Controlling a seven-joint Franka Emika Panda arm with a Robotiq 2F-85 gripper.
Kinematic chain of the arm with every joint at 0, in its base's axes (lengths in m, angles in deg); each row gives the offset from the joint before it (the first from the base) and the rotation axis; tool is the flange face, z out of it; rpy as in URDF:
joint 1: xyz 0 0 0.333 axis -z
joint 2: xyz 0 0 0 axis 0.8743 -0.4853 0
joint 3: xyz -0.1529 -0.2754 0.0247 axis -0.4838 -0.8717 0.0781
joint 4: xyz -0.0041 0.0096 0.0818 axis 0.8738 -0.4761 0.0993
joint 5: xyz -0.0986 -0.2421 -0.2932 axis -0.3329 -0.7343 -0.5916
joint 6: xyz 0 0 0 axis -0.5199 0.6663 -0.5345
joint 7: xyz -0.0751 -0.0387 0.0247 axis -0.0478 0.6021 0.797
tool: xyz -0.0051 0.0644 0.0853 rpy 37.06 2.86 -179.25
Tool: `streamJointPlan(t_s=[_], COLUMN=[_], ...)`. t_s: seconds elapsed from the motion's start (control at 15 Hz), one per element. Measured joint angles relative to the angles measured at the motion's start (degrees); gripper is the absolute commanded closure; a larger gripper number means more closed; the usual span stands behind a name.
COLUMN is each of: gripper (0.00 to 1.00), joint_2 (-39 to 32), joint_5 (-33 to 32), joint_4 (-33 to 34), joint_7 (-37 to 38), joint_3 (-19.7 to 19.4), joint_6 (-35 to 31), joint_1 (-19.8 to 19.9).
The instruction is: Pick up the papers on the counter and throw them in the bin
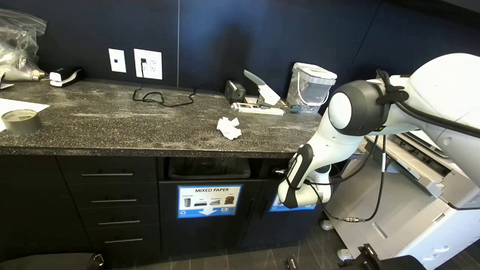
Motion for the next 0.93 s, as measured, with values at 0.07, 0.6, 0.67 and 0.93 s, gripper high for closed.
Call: streamJointPlan(t_s=[0.07,0.6,0.67,0.93], gripper=[0.00,0.00,0.00,0.00], joint_2=[1.3,19.1,22.0,33.5], joint_5=[0.0,-10.3,-11.9,-18.7], joint_4=[-1.9,-18.5,-20.3,-26.6], joint_7=[-0.4,-2.9,-3.5,-6.1], joint_3=[-0.5,-0.9,-0.7,7.0], joint_6=[0.2,19.8,23.6,32.8], joint_1=[-0.4,-1.2,-1.1,4.9])
